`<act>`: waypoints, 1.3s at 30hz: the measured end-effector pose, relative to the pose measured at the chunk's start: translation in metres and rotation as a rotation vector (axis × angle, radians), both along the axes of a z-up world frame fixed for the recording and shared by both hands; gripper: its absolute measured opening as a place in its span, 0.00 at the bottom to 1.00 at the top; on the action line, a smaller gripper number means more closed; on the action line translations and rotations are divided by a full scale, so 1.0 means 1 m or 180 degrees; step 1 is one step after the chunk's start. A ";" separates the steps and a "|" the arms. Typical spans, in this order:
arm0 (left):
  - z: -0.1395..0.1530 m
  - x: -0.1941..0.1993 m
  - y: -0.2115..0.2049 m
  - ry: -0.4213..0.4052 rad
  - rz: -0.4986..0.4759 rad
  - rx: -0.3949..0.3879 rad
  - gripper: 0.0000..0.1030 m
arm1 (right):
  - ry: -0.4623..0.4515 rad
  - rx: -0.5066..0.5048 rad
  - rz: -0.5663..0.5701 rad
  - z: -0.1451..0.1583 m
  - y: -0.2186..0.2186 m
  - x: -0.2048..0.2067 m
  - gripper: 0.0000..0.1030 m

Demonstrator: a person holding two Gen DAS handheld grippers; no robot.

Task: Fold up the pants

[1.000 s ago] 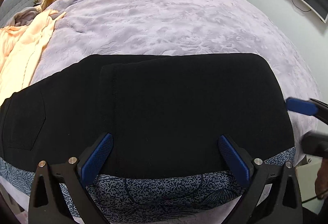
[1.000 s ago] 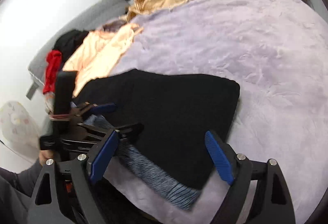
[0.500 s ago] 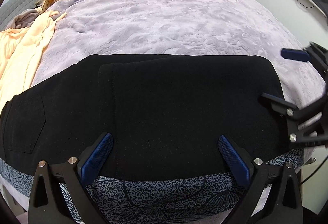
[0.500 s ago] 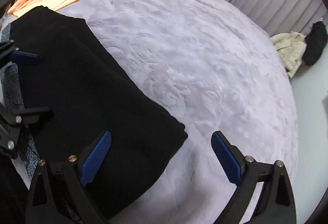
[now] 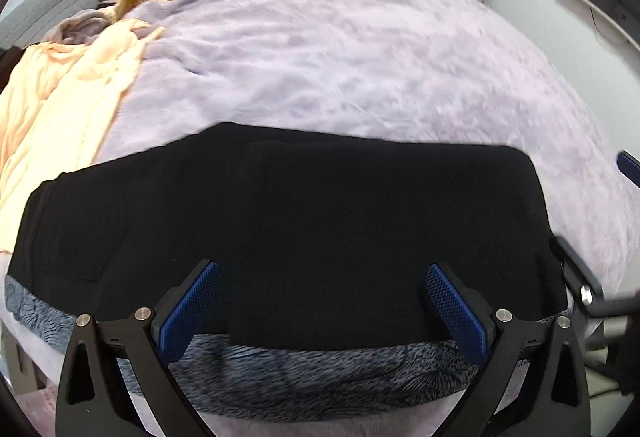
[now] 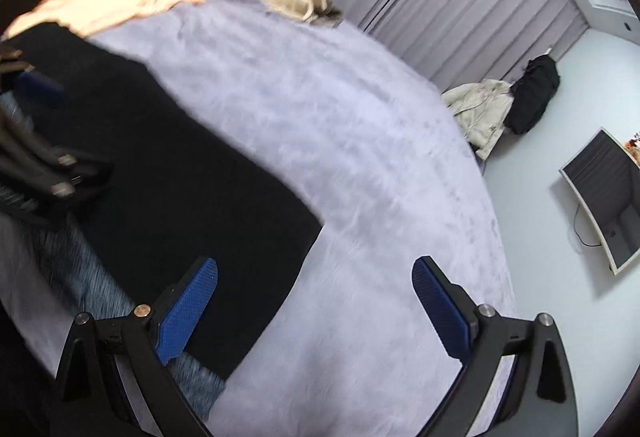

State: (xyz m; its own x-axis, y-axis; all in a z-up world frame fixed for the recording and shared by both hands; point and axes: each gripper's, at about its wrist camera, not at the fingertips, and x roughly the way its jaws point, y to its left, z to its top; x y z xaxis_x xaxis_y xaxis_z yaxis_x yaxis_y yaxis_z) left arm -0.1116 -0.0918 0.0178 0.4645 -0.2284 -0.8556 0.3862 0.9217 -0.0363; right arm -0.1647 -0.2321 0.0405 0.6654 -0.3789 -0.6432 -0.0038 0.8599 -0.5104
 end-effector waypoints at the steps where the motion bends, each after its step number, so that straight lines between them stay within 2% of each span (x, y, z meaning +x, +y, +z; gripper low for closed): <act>1: -0.002 0.002 0.004 0.0019 0.0028 0.0004 1.00 | -0.0016 -0.0029 -0.0051 -0.001 -0.002 0.010 0.96; 3: -0.021 0.010 0.005 0.0209 0.0063 0.0114 1.00 | 0.0052 -0.0117 -0.0270 -0.017 -0.012 0.042 0.97; 4: -0.035 0.017 0.008 0.0381 0.0069 0.0082 1.00 | 0.0152 -0.0109 -0.0402 -0.027 -0.019 0.058 1.00; 6: -0.043 0.023 0.017 0.0454 0.0119 -0.0127 1.00 | 0.0419 0.0260 -0.0542 -0.042 -0.036 0.079 0.99; 7: -0.040 0.023 0.017 0.0463 0.0095 -0.0124 1.00 | 0.0410 0.0336 -0.0579 -0.039 -0.038 0.080 0.99; 11: -0.031 0.021 0.022 0.0453 0.0127 -0.0101 1.00 | 0.0217 0.0265 -0.0482 -0.015 -0.023 0.044 0.99; 13: -0.030 0.019 0.024 0.0427 0.0137 -0.0128 1.00 | 0.0173 0.0332 -0.0382 -0.010 -0.009 0.014 0.99; 15: -0.034 0.018 0.024 0.0394 0.0148 -0.0151 1.00 | 0.0257 0.0315 -0.0219 -0.017 0.008 -0.010 0.99; 17: -0.036 0.019 0.020 0.0350 0.0149 -0.0097 1.00 | 0.0355 0.0027 -0.0132 -0.032 0.022 -0.029 0.99; 20: -0.034 0.024 0.015 0.0322 0.0163 -0.0054 1.00 | 0.0294 -0.0023 -0.0051 -0.025 0.029 -0.032 0.99; 23: -0.034 0.027 0.014 0.0330 0.0146 -0.0085 1.00 | 0.0053 0.0304 0.0247 0.001 0.036 -0.027 1.00; 24: -0.034 0.028 0.015 0.0327 0.0145 -0.0086 1.00 | 0.0073 0.0493 0.0329 0.003 0.036 -0.016 1.00; 26: -0.033 0.030 0.015 0.0323 0.0145 -0.0085 1.00 | 0.0346 0.0879 0.0478 -0.009 0.035 0.011 1.00; 28: -0.035 0.030 0.017 0.0331 0.0133 -0.0073 1.00 | 0.0757 0.1044 0.0591 -0.040 0.035 0.041 0.99; 30: -0.043 0.025 0.023 0.0302 0.0078 0.0007 1.00 | 0.0882 0.1221 0.0650 -0.055 0.027 0.056 1.00; 32: -0.037 0.025 0.027 0.0308 0.0047 -0.0044 1.00 | 0.0990 0.1425 0.0634 -0.048 0.018 0.063 1.00; 34: -0.027 0.024 0.039 0.0274 0.0151 -0.0091 1.00 | 0.0986 0.1578 0.0628 -0.033 0.013 0.060 1.00; 36: -0.018 0.025 0.053 0.0215 0.0272 -0.0154 1.00 | 0.0875 0.1883 0.0645 -0.018 0.008 0.052 1.00; 39: -0.024 0.034 0.067 0.0239 0.0408 -0.0152 1.00 | 0.0711 0.2044 0.0442 -0.011 -0.002 0.053 1.00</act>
